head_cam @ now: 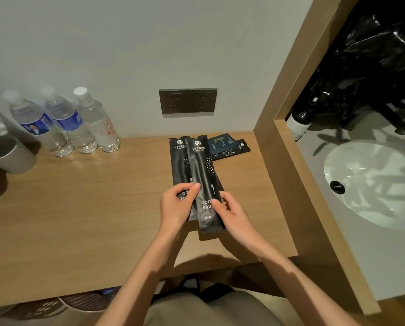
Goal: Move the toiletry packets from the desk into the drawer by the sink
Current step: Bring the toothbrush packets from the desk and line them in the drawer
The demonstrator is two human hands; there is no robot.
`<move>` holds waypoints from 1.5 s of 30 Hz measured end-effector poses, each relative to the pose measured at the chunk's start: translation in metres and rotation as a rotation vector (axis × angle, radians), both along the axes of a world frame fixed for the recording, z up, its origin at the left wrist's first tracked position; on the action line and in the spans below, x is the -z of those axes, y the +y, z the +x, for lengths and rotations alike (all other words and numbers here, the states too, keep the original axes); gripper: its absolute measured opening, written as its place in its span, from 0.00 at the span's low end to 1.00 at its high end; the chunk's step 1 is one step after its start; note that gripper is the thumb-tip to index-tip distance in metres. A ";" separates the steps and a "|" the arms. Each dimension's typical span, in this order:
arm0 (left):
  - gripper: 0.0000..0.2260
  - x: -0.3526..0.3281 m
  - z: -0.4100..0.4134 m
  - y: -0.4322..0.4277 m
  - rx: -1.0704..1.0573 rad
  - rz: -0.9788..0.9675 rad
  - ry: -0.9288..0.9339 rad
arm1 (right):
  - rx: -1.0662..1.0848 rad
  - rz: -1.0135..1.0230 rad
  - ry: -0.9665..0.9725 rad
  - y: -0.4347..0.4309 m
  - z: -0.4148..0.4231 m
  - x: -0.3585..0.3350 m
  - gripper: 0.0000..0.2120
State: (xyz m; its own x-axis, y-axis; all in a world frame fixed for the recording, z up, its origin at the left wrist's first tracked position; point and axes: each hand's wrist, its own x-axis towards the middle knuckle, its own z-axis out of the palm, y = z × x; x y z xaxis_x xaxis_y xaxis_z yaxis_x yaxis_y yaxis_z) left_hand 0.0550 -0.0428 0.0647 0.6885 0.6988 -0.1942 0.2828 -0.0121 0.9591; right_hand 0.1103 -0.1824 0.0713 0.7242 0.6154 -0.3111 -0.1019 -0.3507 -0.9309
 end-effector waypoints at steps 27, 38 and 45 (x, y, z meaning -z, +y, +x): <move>0.03 0.009 -0.025 0.077 -0.068 0.063 0.091 | 0.114 -0.524 -0.061 0.087 0.099 0.080 0.25; 0.03 -0.016 -0.015 0.083 -0.039 0.083 0.087 | -0.057 -0.342 0.487 0.048 0.086 0.006 0.08; 0.03 -0.043 -0.008 0.059 0.028 0.148 0.016 | -0.032 -0.212 0.214 0.001 0.069 -0.038 0.12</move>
